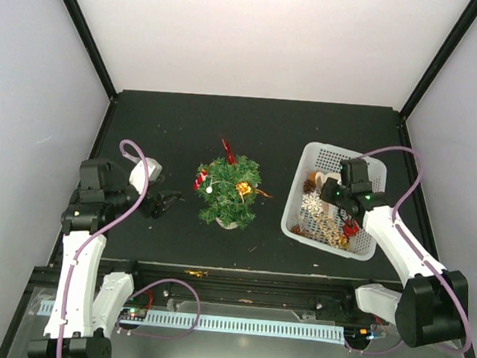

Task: Decorate the small christmas tree

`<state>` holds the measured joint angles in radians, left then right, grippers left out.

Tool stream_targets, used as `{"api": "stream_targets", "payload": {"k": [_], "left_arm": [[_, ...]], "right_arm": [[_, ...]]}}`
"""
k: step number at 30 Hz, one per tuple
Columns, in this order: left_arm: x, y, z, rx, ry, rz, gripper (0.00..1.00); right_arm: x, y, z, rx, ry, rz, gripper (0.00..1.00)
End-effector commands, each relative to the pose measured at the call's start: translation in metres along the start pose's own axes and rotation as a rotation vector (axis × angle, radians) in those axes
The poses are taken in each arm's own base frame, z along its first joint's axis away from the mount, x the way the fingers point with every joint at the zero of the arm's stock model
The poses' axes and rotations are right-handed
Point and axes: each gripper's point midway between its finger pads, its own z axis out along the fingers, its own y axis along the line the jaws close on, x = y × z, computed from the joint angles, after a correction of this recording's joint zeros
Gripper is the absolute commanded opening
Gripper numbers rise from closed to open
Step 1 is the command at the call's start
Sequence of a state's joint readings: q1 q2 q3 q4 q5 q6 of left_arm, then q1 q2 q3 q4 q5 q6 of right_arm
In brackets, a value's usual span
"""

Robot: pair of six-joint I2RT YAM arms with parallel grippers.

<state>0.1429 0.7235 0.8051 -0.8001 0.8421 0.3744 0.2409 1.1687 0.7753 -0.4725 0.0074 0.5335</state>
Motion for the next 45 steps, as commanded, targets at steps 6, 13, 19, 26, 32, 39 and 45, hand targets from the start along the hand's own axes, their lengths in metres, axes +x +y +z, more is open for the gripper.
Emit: {"api": "stream_targets", "payload": {"k": [6, 13, 19, 26, 32, 39, 45], "left_arm": [[-0.012, -0.006, -0.008, 0.0, -0.032, 0.049, 0.82], [-0.012, -0.005, -0.007, 0.002, -0.032, 0.047, 0.82], [-0.011, -0.005, -0.006, 0.004, -0.032, 0.046, 0.82], [-0.01, -0.004, -0.006, 0.003, -0.031, 0.043, 0.82], [-0.01, -0.005, -0.005, 0.012, -0.028, 0.041, 0.82], [-0.026, -0.015, -0.015, 0.032, -0.047, 0.071, 0.82], [-0.067, -0.05, -0.041, 0.121, -0.127, 0.182, 0.82]], "right_arm": [[-0.008, -0.014, -0.001, 0.09, -0.038, 0.015, 0.14], [-0.004, -0.02, 0.008, 0.118, -0.032, 0.033, 0.01], [-0.006, -0.024, 0.007, 0.14, -0.048, 0.028, 0.01], [-0.018, -0.011, -0.017, 0.032, -0.162, 0.07, 0.01], [-0.03, 0.037, -0.034, -0.098, -0.14, -0.075, 0.01], [-0.053, 0.067, -0.094, -0.13, -0.313, -0.096, 0.01], [-0.057, 0.147, -0.2, -0.614, -0.44, -0.257, 0.01]]}}
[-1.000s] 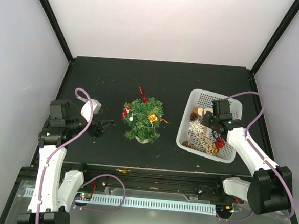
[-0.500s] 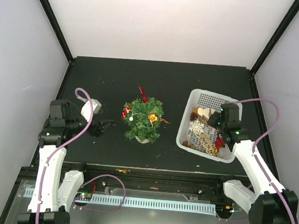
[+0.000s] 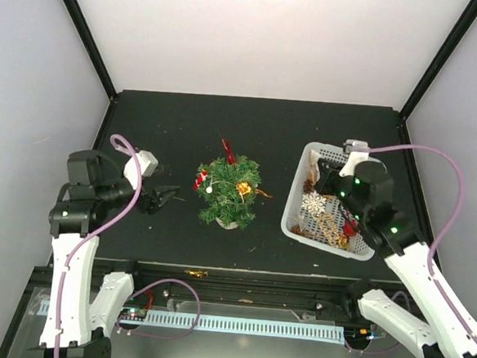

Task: Decorate the small christmas tree

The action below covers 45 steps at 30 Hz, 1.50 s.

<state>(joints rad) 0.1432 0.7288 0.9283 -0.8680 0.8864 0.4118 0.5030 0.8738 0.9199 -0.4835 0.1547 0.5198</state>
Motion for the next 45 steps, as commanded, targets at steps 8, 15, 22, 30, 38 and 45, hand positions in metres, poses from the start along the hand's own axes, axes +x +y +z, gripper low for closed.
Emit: {"api": "stream_targets", "payload": {"k": [8, 15, 22, 30, 38, 45], "left_arm": [[-0.095, -0.11, -0.072, 0.31, -0.219, 0.31, 0.82], [-0.119, -0.155, -0.098, 0.45, -0.282, 0.412, 0.81], [-0.128, -0.181, -0.116, 0.562, -0.32, 0.431, 0.8], [-0.105, -0.169, -0.1, 0.511, -0.261, 0.419, 0.75], [-0.076, -0.135, -0.068, 0.382, -0.151, 0.369, 0.74], [-0.056, -0.106, -0.049, 0.239, -0.103, 0.32, 0.77]], "right_arm": [[-0.027, 0.182, -0.155, -0.992, -0.04, -0.26, 0.01], [0.004, 0.234, -0.152, -1.009, 0.102, -0.339, 0.01], [0.023, 0.265, -0.134, -0.98, 0.17, -0.312, 0.01], [0.029, 0.266, -0.125, -0.928, 0.187, -0.331, 0.01], [0.062, 0.259, -0.095, -0.607, 0.276, -0.558, 0.01], [0.07, 0.237, -0.078, -0.431, 0.308, -0.625, 0.01]]}}
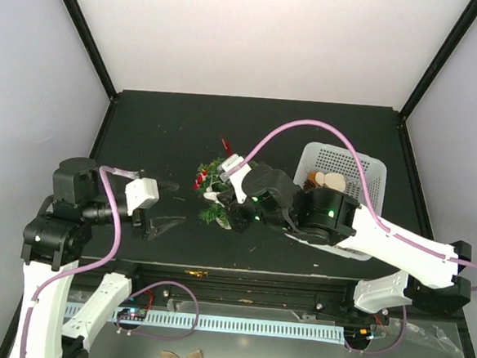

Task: Decorate the small christmas tree

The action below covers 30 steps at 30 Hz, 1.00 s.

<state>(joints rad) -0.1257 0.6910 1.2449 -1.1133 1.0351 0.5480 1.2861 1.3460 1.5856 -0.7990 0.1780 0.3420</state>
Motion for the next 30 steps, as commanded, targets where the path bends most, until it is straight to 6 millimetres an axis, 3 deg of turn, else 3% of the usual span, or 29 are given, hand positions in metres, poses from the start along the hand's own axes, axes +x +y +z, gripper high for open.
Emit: {"api": "stream_targets", "payload": {"k": [1, 8, 23, 30], "left_arm": [[0.015, 0.023, 0.0, -0.14, 0.04, -0.002, 0.77], [0.041, 0.034, 0.005, -0.204, 0.064, -0.05, 0.78], [0.067, 0.039, 0.009, -0.241, 0.073, -0.082, 0.8], [0.081, 0.053, 0.009, -0.307, 0.094, -0.109, 0.81]], "right_arm": [[0.016, -0.03, -0.005, 0.172, 0.07, -0.035, 0.01], [0.036, -0.032, 0.019, 0.197, 0.154, -0.054, 0.01], [0.04, 0.003, 0.026, 0.071, 0.188, -0.062, 0.01], [0.046, 0.004, 0.043, 0.087, 0.221, -0.071, 0.01]]}}
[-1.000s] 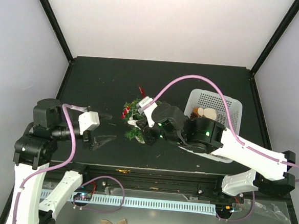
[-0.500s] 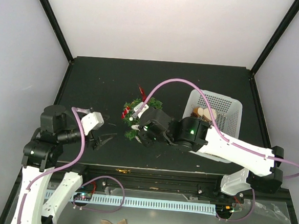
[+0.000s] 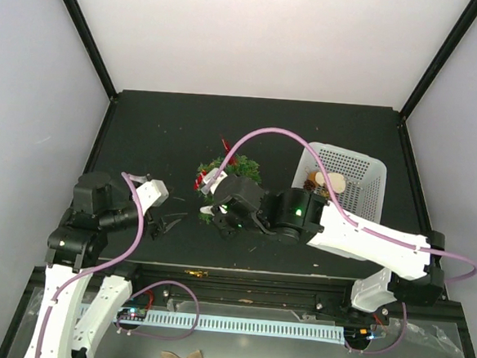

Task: Decorate the small christmas tree

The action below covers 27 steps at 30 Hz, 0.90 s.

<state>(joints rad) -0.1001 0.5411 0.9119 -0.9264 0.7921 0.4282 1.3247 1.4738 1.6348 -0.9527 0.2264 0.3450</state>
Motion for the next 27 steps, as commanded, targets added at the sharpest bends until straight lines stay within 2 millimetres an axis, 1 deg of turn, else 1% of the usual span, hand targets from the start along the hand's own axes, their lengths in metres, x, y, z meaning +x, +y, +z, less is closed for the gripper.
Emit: {"api": "stream_targets", "payload": {"k": [1, 5, 9, 14, 21, 27], "left_arm": [[-0.006, 0.01, -0.004, -0.069, -0.025, 0.007, 0.81], [-0.006, 0.011, -0.004, -0.073, -0.026, 0.002, 0.81], [-0.006, 0.012, -0.004, -0.078, -0.029, 0.001, 0.81], [-0.005, 0.012, -0.004, -0.08, -0.033, -0.003, 0.82], [-0.003, 0.012, -0.004, -0.082, -0.034, -0.001, 0.82], [-0.002, 0.012, -0.004, -0.087, -0.039, -0.001, 0.82]], "right_arm": [[-0.001, 0.007, 0.013, 0.003, 0.021, -0.007, 0.01], [0.002, 0.007, 0.029, 0.028, 0.053, -0.016, 0.01], [0.002, 0.005, 0.038, 0.053, 0.066, -0.022, 0.01], [0.0, -0.005, 0.044, 0.097, 0.062, -0.01, 0.01], [-0.007, -0.021, 0.043, 0.148, 0.035, 0.013, 0.01], [-0.005, -0.031, 0.055, 0.162, 0.038, 0.029, 0.01]]}}
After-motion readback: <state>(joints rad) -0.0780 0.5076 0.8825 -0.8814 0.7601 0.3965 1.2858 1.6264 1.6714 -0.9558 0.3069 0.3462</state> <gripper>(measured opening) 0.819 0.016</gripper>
